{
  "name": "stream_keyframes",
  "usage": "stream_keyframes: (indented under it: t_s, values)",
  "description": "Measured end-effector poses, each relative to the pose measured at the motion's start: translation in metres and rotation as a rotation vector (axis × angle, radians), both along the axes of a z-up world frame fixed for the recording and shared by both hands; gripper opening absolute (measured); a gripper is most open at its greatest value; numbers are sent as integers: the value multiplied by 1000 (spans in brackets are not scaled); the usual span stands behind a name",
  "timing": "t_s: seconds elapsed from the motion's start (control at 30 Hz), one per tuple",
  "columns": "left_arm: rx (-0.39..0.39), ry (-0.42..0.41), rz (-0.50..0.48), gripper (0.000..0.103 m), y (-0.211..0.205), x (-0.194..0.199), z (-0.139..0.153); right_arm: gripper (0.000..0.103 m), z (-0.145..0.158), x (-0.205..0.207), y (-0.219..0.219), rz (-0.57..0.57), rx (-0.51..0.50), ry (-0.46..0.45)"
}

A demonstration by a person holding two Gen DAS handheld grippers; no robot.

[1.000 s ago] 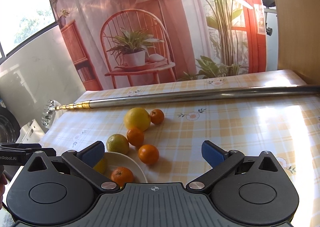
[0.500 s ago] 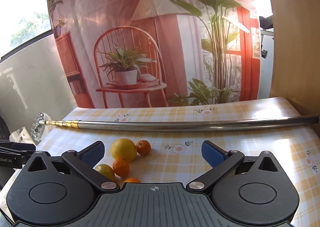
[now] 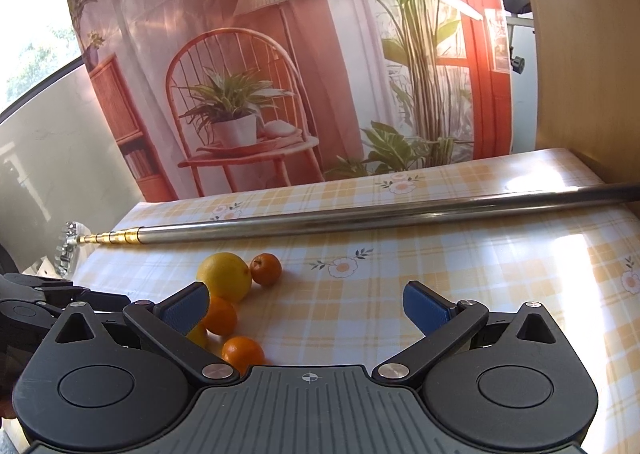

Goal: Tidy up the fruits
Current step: 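Grasp the green-yellow pomelo with the left tool while the right tool moves toward a lemon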

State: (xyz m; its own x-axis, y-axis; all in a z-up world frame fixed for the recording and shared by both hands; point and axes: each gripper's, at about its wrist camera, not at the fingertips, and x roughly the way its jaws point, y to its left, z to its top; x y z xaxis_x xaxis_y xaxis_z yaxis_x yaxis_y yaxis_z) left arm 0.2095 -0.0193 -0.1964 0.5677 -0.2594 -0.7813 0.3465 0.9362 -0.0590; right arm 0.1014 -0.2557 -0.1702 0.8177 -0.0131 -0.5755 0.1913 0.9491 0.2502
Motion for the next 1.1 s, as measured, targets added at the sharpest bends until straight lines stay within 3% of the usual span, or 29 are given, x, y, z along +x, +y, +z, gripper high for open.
stream_keyframes:
  t_s: [0.57, 0.63, 1.1]
  values:
    - [-76, 164, 25, 56, -3, 42, -39, 103, -17, 5, -11, -29, 50, 26]
    - [-93, 161, 20, 50, -2, 41, -39, 103, -18, 6, -12, -32, 52, 29]
    - [-61, 109, 93, 50, 32, 28, -36, 103, -17, 16, -8, -1, 29, 49]
